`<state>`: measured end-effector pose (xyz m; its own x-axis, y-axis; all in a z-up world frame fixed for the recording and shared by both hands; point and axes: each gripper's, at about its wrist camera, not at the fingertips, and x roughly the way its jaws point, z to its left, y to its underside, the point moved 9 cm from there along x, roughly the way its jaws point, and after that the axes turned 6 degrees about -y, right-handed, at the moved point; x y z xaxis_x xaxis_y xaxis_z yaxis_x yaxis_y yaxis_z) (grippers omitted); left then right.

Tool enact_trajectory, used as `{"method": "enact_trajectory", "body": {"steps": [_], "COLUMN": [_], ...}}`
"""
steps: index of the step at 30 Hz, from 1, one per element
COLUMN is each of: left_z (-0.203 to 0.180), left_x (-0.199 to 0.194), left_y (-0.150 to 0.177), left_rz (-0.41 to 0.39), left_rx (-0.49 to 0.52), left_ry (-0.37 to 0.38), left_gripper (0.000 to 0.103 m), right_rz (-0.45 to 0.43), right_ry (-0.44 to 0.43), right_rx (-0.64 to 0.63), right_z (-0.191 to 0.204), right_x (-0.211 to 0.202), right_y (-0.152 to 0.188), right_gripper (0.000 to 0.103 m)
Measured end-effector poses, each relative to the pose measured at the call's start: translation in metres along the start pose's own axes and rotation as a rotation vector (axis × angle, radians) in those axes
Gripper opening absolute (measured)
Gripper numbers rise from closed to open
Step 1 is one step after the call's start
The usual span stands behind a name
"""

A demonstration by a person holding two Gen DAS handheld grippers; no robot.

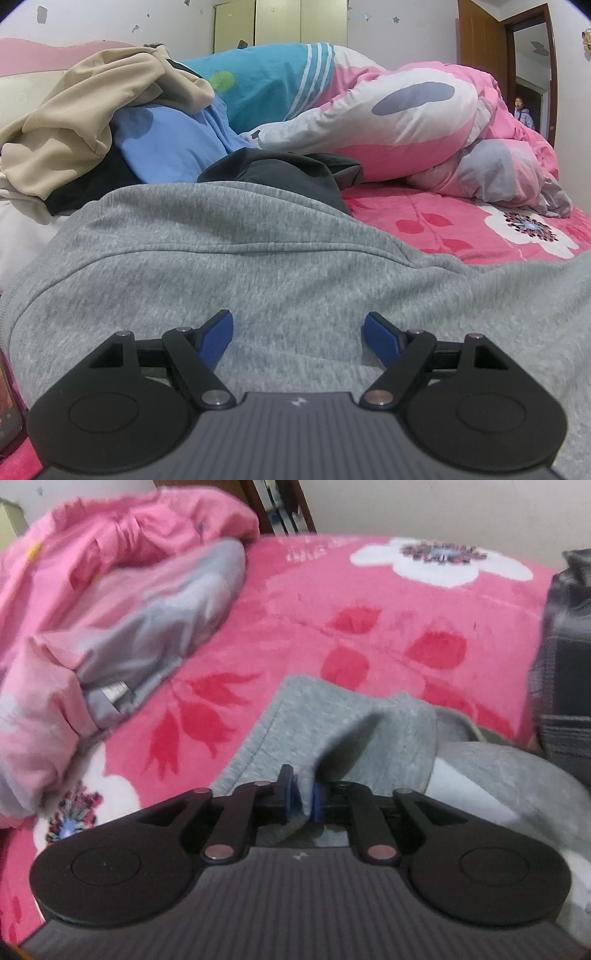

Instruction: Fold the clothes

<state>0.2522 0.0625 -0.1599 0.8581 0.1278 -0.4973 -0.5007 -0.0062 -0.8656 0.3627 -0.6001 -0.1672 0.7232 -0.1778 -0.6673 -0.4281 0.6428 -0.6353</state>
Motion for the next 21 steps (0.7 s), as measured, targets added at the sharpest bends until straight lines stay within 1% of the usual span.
{"method": "enact_trajectory", "body": {"steps": [1,2,3,7,8,10,11,13,16,18,21], "left_z": [0.000,0.000,0.000,0.000,0.000,0.000,-0.001,0.000,0.003,0.007,0.012], "left_x": [0.000,0.000,0.000,0.000,0.000,0.000,-0.001,-0.002,-0.004,-0.006,-0.008], "left_y": [0.000,0.000,0.000,0.000,0.000,0.000,0.000,0.000,-0.001,-0.001,-0.002], "left_rz": [0.000,0.000,0.000,0.000,0.001,0.001,0.001,0.000,-0.008,-0.016,-0.026], "left_rx": [0.000,0.000,0.000,-0.002,-0.002,-0.004,-0.005,-0.014,-0.047,-0.082,-0.131], "left_ry": [0.000,-0.001,0.000,0.002,0.003,0.007,0.009,0.023,0.068,0.100,0.146], "left_gripper": [0.080,0.080,0.080,0.080,0.080,0.080,0.080,0.081,0.084,0.084,0.084], "right_rz": [-0.010,-0.020,-0.032,-0.098,-0.115,-0.131,-0.118,-0.059,0.057,0.132,0.243], "right_ry": [-0.003,-0.006,-0.010,-0.035,-0.058,-0.157,-0.241,-0.434,-0.702,-0.803,-0.858], "right_rx": [-0.004,-0.007,-0.025,-0.182,-0.226,-0.343,-0.422,-0.620,-0.906,-1.060,-1.169], "right_z": [0.001,0.002,0.005,0.029,0.040,0.076,0.102,0.161,0.242,0.282,0.324], "right_x": [-0.008,-0.016,-0.028,-0.090,-0.106,-0.137,-0.149,-0.172,-0.196,-0.199,-0.181], "right_y": [0.001,0.001,0.003,0.011,0.014,0.028,0.041,0.080,0.154,0.203,0.253], "right_gripper": [0.040,0.053,0.057,0.057,0.057,0.057,0.057,0.057,0.055,0.049,0.038]}}
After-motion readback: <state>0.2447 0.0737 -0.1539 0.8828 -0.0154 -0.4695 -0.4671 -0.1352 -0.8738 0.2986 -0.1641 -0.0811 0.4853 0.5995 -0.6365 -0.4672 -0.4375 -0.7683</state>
